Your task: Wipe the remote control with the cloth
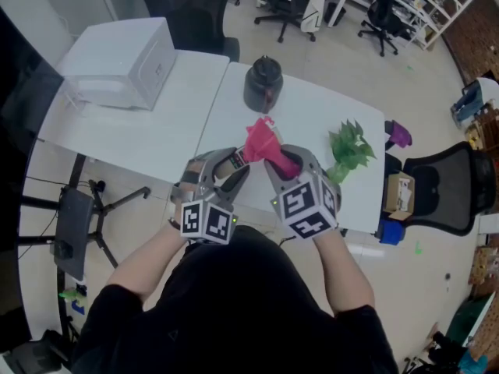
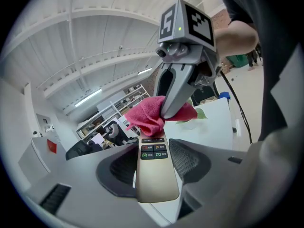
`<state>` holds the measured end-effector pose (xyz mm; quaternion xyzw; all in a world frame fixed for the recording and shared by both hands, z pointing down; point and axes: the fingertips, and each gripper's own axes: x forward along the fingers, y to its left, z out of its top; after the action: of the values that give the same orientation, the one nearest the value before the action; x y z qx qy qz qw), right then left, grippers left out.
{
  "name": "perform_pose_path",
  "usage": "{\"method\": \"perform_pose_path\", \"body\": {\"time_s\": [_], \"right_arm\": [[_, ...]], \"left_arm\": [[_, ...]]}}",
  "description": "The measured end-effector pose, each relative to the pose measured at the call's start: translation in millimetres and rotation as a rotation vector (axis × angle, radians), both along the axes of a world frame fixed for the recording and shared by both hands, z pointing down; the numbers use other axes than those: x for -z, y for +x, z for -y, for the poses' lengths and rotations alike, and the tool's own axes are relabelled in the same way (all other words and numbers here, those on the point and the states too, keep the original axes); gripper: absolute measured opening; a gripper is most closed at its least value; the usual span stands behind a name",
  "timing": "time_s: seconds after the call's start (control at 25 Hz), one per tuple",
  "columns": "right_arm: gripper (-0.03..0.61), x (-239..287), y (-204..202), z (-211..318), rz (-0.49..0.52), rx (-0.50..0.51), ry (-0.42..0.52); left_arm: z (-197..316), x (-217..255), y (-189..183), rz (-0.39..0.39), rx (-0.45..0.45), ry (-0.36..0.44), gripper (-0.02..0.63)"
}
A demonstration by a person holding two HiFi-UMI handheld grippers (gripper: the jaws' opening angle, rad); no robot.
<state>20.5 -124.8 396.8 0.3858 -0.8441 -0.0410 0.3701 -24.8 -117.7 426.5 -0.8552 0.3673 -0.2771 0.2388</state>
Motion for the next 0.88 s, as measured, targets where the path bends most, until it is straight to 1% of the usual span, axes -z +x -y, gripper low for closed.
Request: {"method": "perform_pose_path", "body": {"time_s": [0.12,0.24,0.32,0.36,0.4,0.44,0.56,0.64,0.68,0.76,0.8,0.88], "right_arm": [[0.118,2,24,12,0.021,-0.075,0.008],[0.118,10,39,18,0.06,-0.115,0.015],[0.118,21,41,18,0.117,-0.125,0.024],[0.118,27,42,18,0.161,-0.129,0.033],[0.118,34,43,17,0.217,-0.132,0.043],[0.118,41,43,15,0.286,-0.133,0.052],[0.118,53,43,9,0.545,-0.117,0.052],[0.118,52,40,3,0.715,-0.098,0.017],[0.118,48,37,-1,0.788,-0.089,-0.016],[0.118,35,27,-10,0.908,-0.062,-0.116],[0.118,26,20,-14,0.958,-0.047,-0.176],[0.118,8,7,-21,1.036,-0.021,-0.293]], "left_arm": [[0,0,-1,-0.01,-0.001,-0.002,0.21],[1,2,-2,-0.031,-0.001,-0.015,0.21],[3,4,-2,-0.077,0.002,-0.051,0.21],[4,6,-2,-0.127,0.005,-0.088,0.21],[7,9,-2,-0.201,0.008,-0.139,0.21],[10,13,-3,-0.292,0.007,-0.202,0.21],[18,25,-7,-0.617,-0.026,-0.432,0.21],[23,31,-10,-0.833,-0.072,-0.577,0.21],[25,34,-11,-0.942,-0.096,-0.645,0.21],[29,42,-13,-1.149,-0.151,-0.763,0.21],[30,45,-14,-1.229,-0.176,-0.806,0.21],[31,51,-15,-1.336,-0.214,-0.868,0.21]]}}
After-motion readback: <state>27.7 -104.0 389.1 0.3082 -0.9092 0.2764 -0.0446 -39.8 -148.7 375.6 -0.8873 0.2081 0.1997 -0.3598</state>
